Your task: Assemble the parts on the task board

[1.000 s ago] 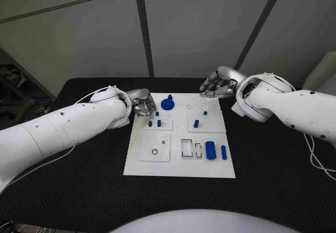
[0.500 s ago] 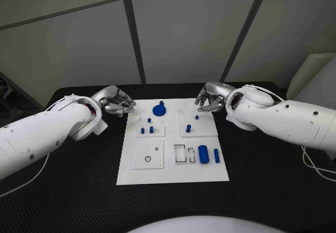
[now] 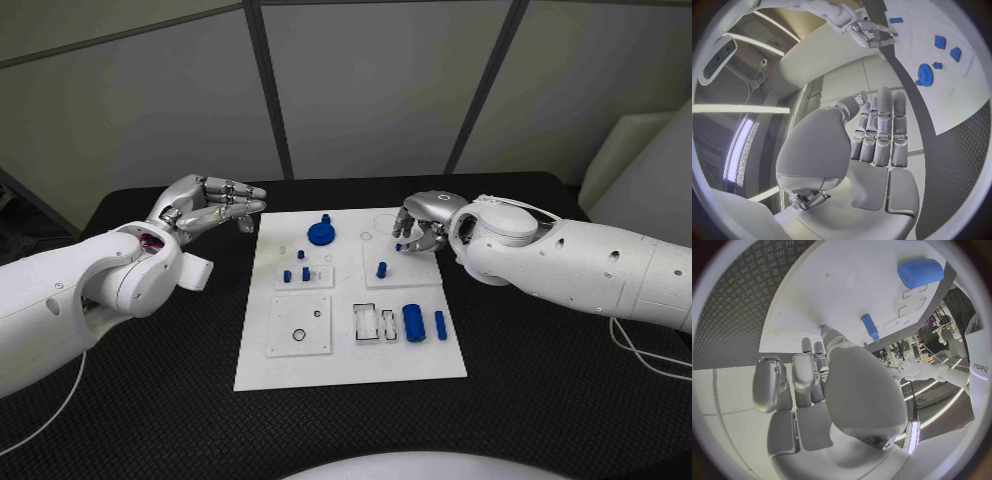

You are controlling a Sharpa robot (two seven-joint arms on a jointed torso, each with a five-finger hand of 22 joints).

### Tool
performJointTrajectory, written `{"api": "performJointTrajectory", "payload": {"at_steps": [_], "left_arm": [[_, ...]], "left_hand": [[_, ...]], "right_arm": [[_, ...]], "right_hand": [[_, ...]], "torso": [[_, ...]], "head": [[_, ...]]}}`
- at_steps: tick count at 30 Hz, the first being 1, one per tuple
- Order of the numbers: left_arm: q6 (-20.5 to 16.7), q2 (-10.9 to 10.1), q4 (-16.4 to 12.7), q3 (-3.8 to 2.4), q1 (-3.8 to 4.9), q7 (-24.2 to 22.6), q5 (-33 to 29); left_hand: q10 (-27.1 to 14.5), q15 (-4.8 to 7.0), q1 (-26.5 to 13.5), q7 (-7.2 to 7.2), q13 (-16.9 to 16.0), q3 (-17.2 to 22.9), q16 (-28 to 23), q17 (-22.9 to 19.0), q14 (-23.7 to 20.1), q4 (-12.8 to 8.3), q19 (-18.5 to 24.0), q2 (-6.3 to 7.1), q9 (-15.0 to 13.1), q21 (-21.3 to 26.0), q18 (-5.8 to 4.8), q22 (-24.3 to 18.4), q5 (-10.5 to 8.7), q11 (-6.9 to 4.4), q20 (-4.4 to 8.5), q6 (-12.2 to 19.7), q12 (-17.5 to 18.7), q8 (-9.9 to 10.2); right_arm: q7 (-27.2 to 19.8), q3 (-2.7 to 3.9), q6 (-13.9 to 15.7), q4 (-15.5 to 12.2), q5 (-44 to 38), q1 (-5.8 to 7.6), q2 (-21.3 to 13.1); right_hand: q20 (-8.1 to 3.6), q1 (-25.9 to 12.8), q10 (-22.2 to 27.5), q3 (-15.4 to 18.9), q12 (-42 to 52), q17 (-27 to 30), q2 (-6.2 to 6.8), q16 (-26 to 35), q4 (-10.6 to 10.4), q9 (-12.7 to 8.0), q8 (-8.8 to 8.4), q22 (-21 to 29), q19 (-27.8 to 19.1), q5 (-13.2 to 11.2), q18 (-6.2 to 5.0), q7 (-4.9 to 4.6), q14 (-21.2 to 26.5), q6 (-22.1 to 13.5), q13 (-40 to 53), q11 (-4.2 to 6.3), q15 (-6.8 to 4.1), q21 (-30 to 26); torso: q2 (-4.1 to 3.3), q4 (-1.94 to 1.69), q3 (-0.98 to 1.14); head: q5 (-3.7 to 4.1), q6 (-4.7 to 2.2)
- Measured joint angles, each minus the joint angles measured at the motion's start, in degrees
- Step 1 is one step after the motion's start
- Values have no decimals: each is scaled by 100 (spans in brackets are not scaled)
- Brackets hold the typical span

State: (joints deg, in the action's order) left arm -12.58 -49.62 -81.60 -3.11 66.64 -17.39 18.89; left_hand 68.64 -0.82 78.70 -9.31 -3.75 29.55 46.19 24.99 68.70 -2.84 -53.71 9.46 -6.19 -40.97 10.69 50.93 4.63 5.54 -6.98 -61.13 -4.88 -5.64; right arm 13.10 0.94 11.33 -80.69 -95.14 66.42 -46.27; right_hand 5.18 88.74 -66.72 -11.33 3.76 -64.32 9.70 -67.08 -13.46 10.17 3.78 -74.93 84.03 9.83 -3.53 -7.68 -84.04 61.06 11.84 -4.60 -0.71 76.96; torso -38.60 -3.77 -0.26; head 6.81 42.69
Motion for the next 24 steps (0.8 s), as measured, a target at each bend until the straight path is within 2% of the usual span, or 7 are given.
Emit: {"api": "performJointTrajectory", "payload": {"at_steps": [9,15,17,20,22,24], "left_arm": [[56,-92,-97,2,-44,-278,-522],[58,-93,-88,2,-53,-336,-639],[58,-91,-83,2,-53,-339,-664],[58,-87,-78,2,-57,-340,-690],[58,-86,-74,2,-58,-340,-701],[58,-86,-71,2,-58,-339,-711]], "left_hand": [[0,0,-6,21,0,-17,-26,-12,0,-17,0,-7,5,22,0,-7,0,0,0,-21,0,0],[20,0,31,21,1,-37,-69,-45,0,-38,0,-44,5,58,0,-17,45,-20,0,-23,0,0],[20,0,31,21,-3,-40,-93,-54,0,-40,0,-43,5,66,0,-16,67,-20,0,-62,0,0],[20,0,32,21,-5,-40,-93,-54,0,-40,-1,-43,4,66,0,-16,67,-20,0,-62,0,0],[32,0,32,21,-5,-40,-93,-56,0,-40,-1,-43,4,66,0,-16,67,-32,0,-62,0,0],[41,0,55,21,-5,-57,-92,-60,0,-57,-1,-66,4,66,0,-16,92,-41,0,-61,0,0]], "right_arm": [[2,-2,-89,-54,-135,-30,22],[-8,-2,-119,-67,-163,-35,52],[-9,-2,-144,-57,-169,-35,66],[-10,-2,-188,-45,-174,-36,88],[-10,-1,-219,-42,-178,-36,101],[-10,8,-253,-40,-181,-36,110]], "right_hand": [[16,1,0,-63,0,-35,-2,-47,64,-13,0,0,-16,26,-1,-13,0,65,-76,0,0,47],[16,155,-66,-233,0,-89,-155,-149,146,-19,0,1,-16,37,-1,32,0,197,-159,62,0,139],[16,205,-121,-292,0,-111,-205,-162,197,-19,23,1,-16,49,-1,54,0,238,-183,52,0,161],[16,267,-209,-382,0,-139,-270,-198,287,-21,37,1,-16,49,-1,75,0,339,-221,101,0,236],[16,251,-271,-432,0,-140,-328,-220,338,-21,36,1,-16,48,-1,63,0,392,-242,104,0,275],[16,273,-336,-562,0,-136,-350,-220,411,-21,43,1,-16,-87,-1,88,0,432,-275,107,0,315]], "torso": [[-1,13,10],[-1,14,12],[-1,14,12],[-1,14,11],[-1,14,11],[-1,14,10]], "head": [[-32,12],[-28,23],[-20,27],[-15,31],[-15,36],[-18,44]]}}
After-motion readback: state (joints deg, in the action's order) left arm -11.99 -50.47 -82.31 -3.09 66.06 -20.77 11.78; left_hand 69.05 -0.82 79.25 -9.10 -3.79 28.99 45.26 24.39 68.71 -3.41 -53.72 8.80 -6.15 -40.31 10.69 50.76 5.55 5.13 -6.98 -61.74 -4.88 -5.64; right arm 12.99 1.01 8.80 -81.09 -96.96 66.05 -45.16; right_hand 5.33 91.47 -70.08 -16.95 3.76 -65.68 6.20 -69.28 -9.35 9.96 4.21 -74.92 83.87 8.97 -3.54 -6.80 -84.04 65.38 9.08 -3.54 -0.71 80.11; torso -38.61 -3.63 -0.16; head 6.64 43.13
